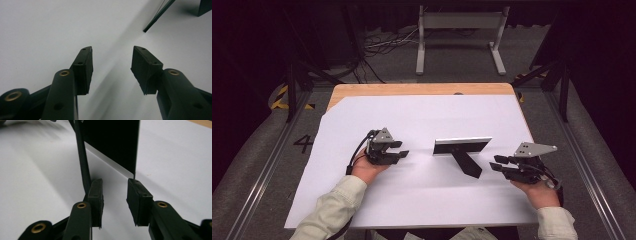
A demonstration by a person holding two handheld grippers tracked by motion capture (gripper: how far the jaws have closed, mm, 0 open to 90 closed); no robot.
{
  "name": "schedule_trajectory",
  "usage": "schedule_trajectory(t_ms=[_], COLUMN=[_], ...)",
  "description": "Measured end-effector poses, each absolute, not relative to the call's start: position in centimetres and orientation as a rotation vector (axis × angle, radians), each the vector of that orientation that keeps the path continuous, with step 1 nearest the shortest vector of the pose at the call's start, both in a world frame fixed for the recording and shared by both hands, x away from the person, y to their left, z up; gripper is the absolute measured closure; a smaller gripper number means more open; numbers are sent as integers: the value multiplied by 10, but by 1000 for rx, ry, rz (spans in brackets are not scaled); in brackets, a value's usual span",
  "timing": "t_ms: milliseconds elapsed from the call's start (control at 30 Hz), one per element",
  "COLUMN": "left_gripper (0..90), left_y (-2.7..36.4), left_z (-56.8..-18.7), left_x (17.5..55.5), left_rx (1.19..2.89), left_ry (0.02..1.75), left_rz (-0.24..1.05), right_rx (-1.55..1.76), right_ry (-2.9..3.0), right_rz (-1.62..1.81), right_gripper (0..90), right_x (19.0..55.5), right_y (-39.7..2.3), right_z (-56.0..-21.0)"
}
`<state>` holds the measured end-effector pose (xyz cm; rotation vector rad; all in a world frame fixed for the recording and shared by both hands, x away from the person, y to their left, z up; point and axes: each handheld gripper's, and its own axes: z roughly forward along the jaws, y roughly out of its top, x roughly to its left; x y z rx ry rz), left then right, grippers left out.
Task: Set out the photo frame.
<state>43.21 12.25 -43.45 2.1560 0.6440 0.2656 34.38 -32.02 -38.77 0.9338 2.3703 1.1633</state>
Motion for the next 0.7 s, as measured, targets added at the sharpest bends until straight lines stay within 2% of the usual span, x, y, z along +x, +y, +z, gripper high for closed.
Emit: schedule_trajectory(t_ms=[300,600,700], left_gripper=[538,680,762], left_y=[113,91,83], left_z=[-432,-423,-421], left_x=[435,436,437], left_rx=[2155,2132,2133], left_ry=[667,692,694], left_rz=[240,164,152], right_rx=[990,1015,1019], right_ry=[2301,2278,2277], right_rz=[1205,1228,1226], right_gripper=[654,652,652], right_x=[343,341,341], right_y=[-336,-339,-340], right_z=[-391,-391,-390])
